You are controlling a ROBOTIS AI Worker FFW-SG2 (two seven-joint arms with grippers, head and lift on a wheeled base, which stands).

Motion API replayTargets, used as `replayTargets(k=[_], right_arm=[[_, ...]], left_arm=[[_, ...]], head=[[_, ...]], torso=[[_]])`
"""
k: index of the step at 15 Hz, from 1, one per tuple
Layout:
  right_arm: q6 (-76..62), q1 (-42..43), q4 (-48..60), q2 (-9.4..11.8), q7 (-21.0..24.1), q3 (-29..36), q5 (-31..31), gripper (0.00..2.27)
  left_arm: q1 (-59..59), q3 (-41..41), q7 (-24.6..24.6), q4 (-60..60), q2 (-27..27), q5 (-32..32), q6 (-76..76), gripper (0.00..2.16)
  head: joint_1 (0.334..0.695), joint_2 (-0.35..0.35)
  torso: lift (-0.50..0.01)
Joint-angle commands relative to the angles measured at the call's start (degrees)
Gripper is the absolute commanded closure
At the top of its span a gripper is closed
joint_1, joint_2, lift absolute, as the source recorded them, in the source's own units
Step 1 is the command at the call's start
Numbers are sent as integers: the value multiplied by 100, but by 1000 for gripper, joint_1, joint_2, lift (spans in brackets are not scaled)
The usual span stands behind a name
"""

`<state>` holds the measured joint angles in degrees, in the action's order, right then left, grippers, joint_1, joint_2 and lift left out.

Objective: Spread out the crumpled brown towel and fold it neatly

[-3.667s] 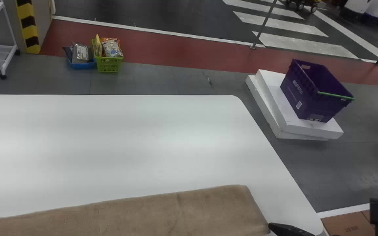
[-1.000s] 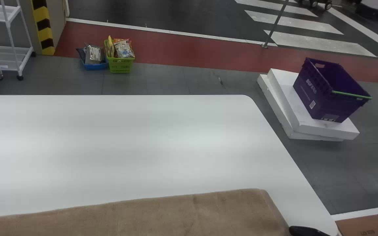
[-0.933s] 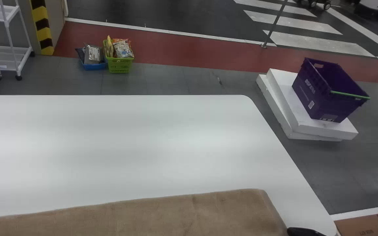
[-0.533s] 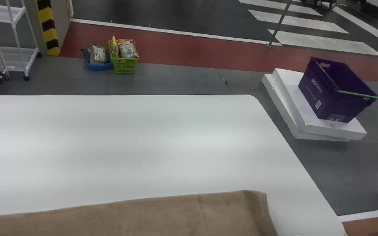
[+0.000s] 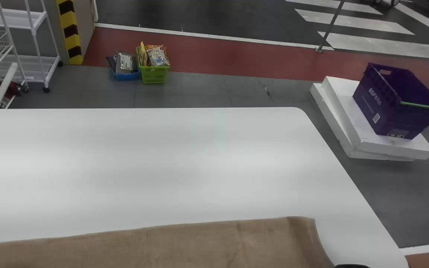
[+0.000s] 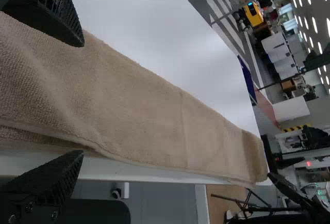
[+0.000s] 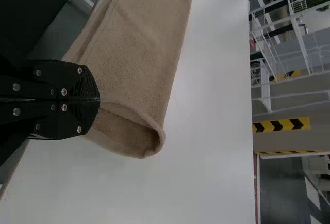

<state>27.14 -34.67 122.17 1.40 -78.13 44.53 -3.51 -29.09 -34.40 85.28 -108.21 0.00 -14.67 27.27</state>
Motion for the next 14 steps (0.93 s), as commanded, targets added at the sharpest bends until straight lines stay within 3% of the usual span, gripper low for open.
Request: replayTargets(k=[1,9,14], right_arm=[[24,12,-9,0,-19,82,114,1322],[24,21,0,-17,-19,126,131,1322],[42,21,26,-35,-19,126,131,1322]], left_arm=[[0,30,6,-7,-15,26,-52,76],[-9,522,-565,-368,-15,421,-1511,103],[-159,1401,-847,-798,-15,509,-2372,130]], head=[[695,-258],[695,-283],[695,-338]], torso=[[-128],[-128],[-128]])
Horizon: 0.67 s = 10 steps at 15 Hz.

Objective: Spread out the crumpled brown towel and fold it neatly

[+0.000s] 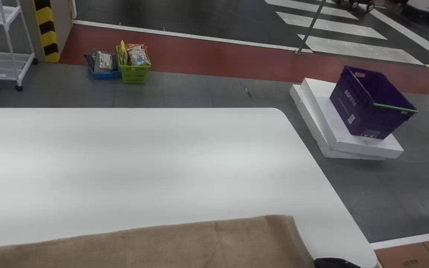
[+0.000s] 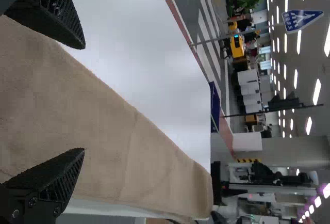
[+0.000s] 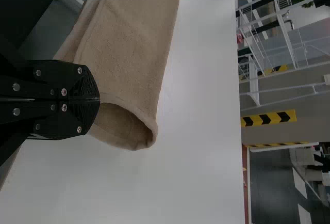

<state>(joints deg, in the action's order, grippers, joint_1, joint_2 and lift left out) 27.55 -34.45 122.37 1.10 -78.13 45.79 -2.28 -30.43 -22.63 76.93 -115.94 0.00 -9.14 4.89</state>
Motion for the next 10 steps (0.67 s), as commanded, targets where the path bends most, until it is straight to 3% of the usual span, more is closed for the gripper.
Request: replayTargets(k=[1,10], right_arm=[[19,0,6,-5,-19,17,17,1322],[19,26,23,4,-19,-44,70,1322]], left_arm=[[-25,347,-20,-16,-15,-123,-292,134],[-51,1464,-626,177,-15,-536,-556,144]], head=[[695,-350],[695,-350]], torso=[[-128],[-128]])
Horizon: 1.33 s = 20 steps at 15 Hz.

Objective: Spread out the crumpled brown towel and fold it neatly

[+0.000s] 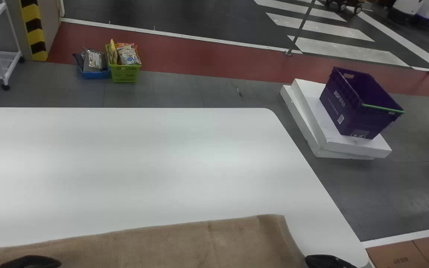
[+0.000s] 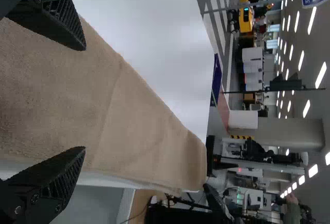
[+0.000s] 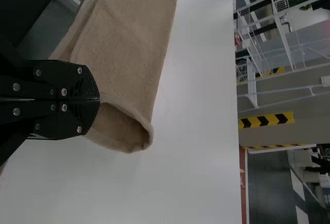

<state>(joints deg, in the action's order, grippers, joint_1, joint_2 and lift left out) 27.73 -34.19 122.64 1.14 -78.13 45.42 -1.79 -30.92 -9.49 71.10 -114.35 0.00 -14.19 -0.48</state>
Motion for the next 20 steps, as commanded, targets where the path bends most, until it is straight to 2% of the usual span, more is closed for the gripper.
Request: replayTargets(k=[1,9,20], right_arm=[[0,9,-4,0,-19,-34,21,1322],[0,44,5,62,-19,-174,48,1322],[-193,-228,-206,176,-19,335,311,1322]], left_arm=[[16,193,-106,88,-15,-57,-18,144],[166,229,-440,475,-15,-295,-1,144],[368,273,-501,686,-15,-339,-18,144]], head=[[695,-350],[695,-350],[695,-350]], torso=[[-128],[-128],[-128]])
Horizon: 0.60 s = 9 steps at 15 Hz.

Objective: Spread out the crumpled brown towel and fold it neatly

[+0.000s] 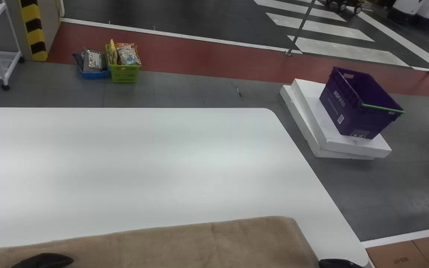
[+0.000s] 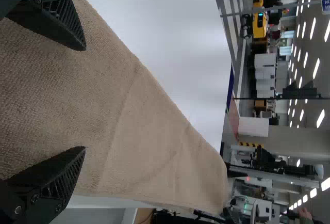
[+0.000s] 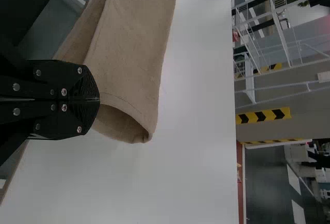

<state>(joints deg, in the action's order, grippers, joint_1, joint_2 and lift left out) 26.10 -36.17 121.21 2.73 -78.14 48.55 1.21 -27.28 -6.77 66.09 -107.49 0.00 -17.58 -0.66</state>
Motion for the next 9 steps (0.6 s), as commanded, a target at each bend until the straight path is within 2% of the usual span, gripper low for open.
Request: replayTargets(k=[1,6,9], right_arm=[[-117,-92,-80,26,-19,23,29,1322],[-469,-145,-230,43,-19,-39,-24,1322],[-961,-145,-362,35,-19,-311,-481,1318]], left_arm=[[21,0,1,9,-15,0,0,144],[100,0,1,70,-15,-17,0,144],[100,9,1,70,-15,-52,0,144]], head=[[695,-350],[695,-350],[695,-350]], torso=[[-128],[-128],[-128]])
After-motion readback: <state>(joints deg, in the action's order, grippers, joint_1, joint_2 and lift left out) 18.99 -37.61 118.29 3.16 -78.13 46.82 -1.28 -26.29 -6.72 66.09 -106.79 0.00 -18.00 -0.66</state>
